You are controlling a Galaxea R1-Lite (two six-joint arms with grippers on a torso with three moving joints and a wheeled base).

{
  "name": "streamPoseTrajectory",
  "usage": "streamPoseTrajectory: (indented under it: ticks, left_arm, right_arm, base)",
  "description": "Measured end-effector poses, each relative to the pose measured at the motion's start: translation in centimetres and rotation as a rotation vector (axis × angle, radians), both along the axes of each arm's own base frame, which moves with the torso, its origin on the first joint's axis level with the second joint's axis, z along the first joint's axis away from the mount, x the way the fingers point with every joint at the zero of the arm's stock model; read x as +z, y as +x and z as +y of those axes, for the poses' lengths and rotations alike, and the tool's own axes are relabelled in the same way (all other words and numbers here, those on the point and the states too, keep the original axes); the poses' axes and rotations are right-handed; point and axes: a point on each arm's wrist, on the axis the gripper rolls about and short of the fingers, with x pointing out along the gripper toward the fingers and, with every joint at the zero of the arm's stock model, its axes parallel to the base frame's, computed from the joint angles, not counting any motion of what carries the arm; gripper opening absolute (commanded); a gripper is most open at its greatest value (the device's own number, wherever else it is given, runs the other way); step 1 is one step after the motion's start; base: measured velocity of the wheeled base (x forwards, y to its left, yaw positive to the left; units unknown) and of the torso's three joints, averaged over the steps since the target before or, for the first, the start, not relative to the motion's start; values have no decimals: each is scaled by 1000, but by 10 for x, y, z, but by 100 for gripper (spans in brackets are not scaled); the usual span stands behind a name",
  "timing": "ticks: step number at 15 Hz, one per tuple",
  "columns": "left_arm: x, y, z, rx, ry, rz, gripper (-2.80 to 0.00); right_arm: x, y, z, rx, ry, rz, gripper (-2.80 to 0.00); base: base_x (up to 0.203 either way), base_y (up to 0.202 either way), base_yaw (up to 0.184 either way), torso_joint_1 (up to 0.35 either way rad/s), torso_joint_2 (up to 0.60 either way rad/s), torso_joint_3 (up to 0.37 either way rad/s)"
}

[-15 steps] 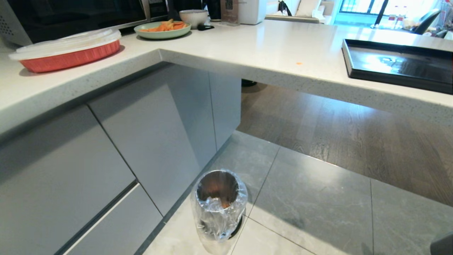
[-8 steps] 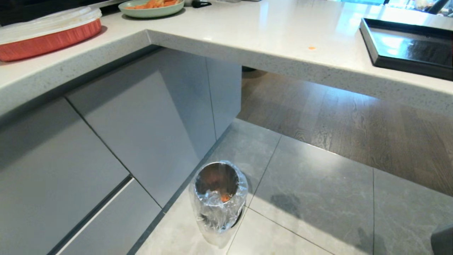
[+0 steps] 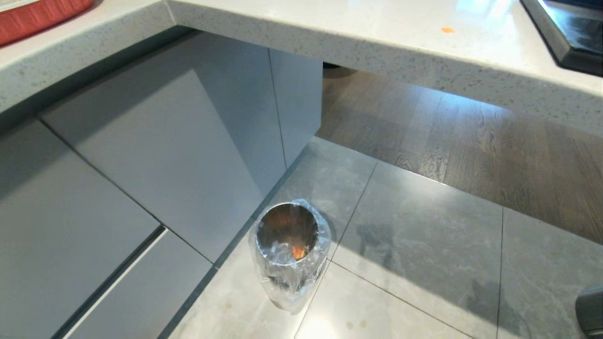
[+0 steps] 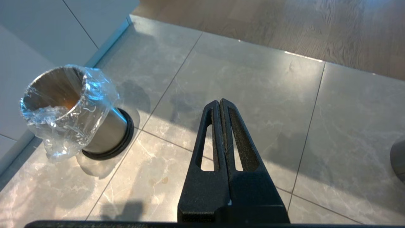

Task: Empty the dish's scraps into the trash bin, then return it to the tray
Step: Move the bowl over the trash can

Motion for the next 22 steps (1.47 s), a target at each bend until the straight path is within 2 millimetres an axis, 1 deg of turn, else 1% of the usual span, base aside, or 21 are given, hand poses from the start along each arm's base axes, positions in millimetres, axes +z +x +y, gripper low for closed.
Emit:
streamPoseTrajectory:
  ticks: [10,19,22]
  left_arm:
    - [-1,-1,0,0,0,-2,-280]
    - [-2,-3,0,-5,-2,-11,-280]
    - [-1,-1,0,-6,-7,-38,-280]
  right_arm:
    - [0,0,0,0,0,0,-280]
    - [0,0,0,0,0,-1,-280]
    - [0,0,0,0,0,0,-280]
  base:
    - [0,0,0,1,3,-191]
    - [0,0,0,0,0,-13]
    - [0,0,0,0,0,0]
